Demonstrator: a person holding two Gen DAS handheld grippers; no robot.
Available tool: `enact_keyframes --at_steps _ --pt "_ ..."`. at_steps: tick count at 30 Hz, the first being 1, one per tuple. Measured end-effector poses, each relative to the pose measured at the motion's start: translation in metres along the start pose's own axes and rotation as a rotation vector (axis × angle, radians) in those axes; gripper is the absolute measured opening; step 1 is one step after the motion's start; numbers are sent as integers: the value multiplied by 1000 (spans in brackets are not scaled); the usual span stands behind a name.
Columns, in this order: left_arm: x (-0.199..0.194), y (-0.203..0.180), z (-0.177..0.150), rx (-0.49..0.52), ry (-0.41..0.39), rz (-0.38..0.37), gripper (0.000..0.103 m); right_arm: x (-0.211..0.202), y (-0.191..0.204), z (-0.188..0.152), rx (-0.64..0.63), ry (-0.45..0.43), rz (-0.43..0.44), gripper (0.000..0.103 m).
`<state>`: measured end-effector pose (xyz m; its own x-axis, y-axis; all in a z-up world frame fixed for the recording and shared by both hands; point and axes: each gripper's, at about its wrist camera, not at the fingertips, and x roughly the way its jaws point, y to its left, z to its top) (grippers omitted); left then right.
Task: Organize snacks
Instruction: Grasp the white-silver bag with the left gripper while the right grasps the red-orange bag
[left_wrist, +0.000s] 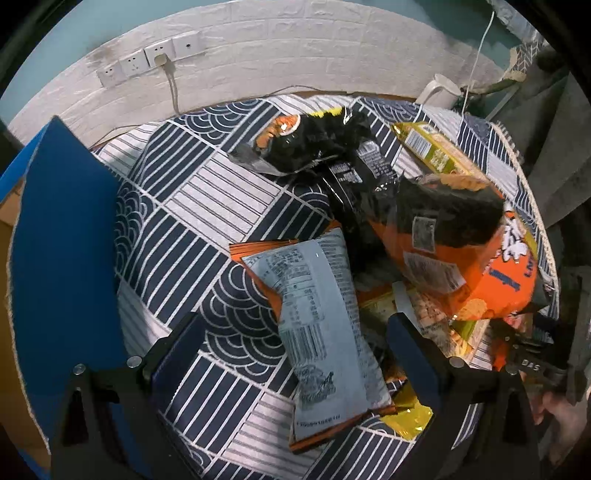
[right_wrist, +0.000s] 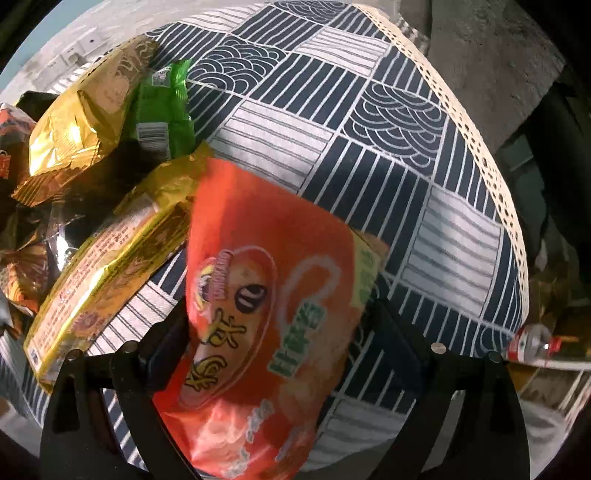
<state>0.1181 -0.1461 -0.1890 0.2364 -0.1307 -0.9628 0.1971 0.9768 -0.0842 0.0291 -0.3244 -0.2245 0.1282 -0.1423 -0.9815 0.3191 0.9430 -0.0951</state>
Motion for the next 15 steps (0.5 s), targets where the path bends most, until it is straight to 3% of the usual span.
enact_keyframes --at_steps 4,7,9,10,12,15 --pt "13 -7 1 19 32 11 100 -4 -11 7 -34 -36 15 65" --pt "22 -9 0 36 57 9 100 -5 -17 11 -43 -49 34 55" --pt "27 -7 -2 37 70 10 80 -8 -23 6 -51 -54 50 51" --pt "31 -6 -4 35 89 2 74 -10 -25 6 -55 -57 55 51" --pt "35 -2 -6 26 114 -52 52 -11 -29 6 -60 -61 61 50" --pt "34 0 -10 38 107 -48 46 -15 -34 9 -70 -73 60 49"
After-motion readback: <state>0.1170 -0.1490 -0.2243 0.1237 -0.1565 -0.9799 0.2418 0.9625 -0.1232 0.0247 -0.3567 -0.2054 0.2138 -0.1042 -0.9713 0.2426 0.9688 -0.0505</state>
